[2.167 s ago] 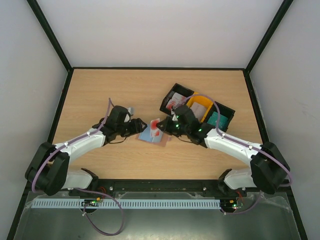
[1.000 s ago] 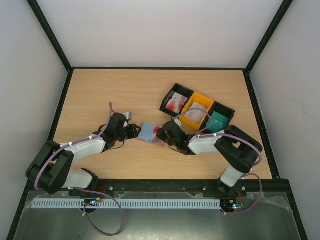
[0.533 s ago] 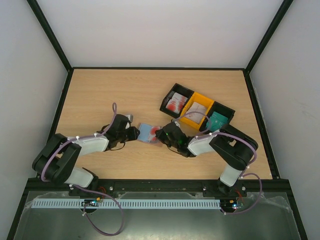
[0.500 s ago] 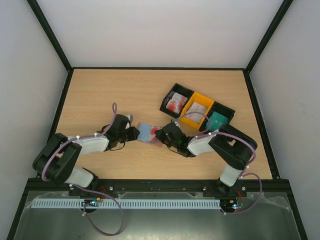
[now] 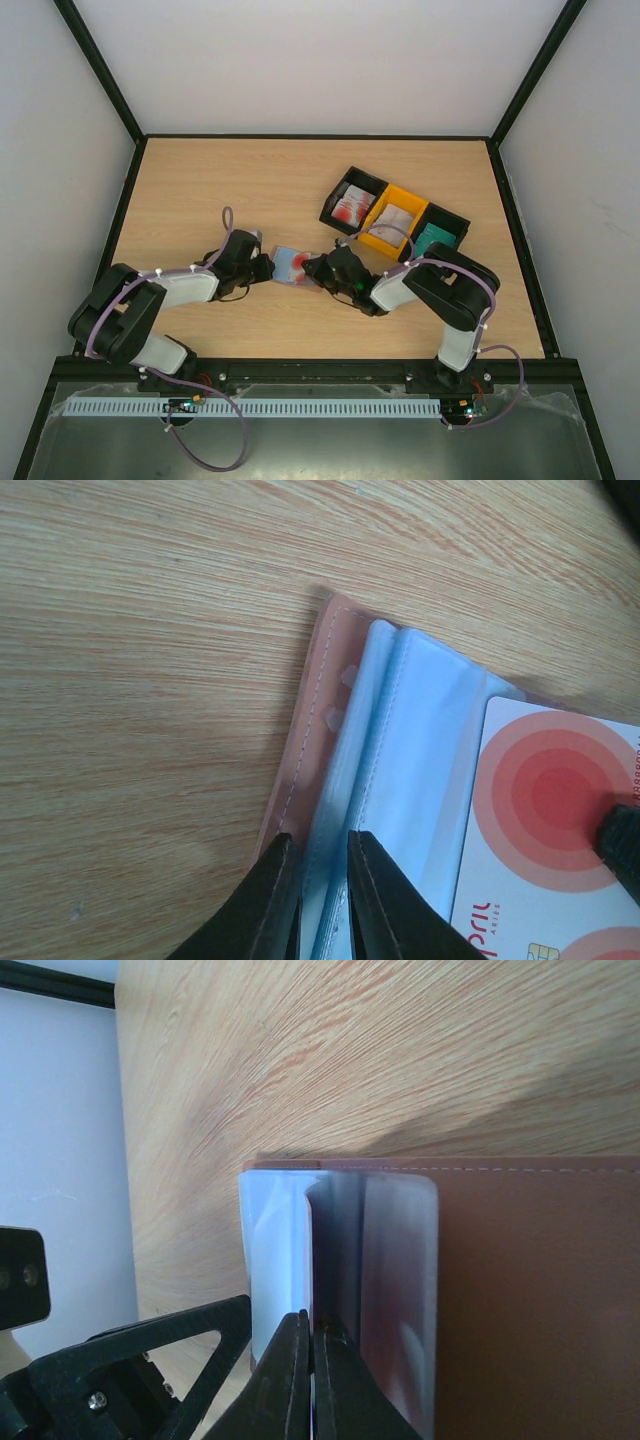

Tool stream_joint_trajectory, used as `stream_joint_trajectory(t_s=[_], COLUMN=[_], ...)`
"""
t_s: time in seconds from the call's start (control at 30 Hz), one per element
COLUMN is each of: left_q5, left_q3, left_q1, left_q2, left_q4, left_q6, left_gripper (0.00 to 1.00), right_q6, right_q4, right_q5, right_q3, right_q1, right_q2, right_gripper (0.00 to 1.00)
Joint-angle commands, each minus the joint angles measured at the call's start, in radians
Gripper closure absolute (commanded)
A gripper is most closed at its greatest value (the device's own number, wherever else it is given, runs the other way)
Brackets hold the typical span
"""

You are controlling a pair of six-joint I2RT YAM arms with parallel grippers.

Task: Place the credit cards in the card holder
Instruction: Insert the credit card into the card holder.

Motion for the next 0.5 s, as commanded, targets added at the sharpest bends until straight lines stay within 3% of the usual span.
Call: stream_joint_trajectory(t_s=[0.0,0.47], left_q5=[0.001,0.037], left_q3=[-0.018,-0.004], left_q1=[0.0,0.0], left_q2=[0.027,0.036], left_q4=[-0.05,-0.078], left_q6=[-0.015,-0.025], left_gripper=[0.84,0.81], right_q6=[-0.037,0.004], right_q4=[0.003,-0.033], right_q5=[0.014,0.022], right_q3=[0.016,0.058], right_q1=[0.0,0.0], right_q2=[0.017,0.12], right_gripper=[0.98,0.98])
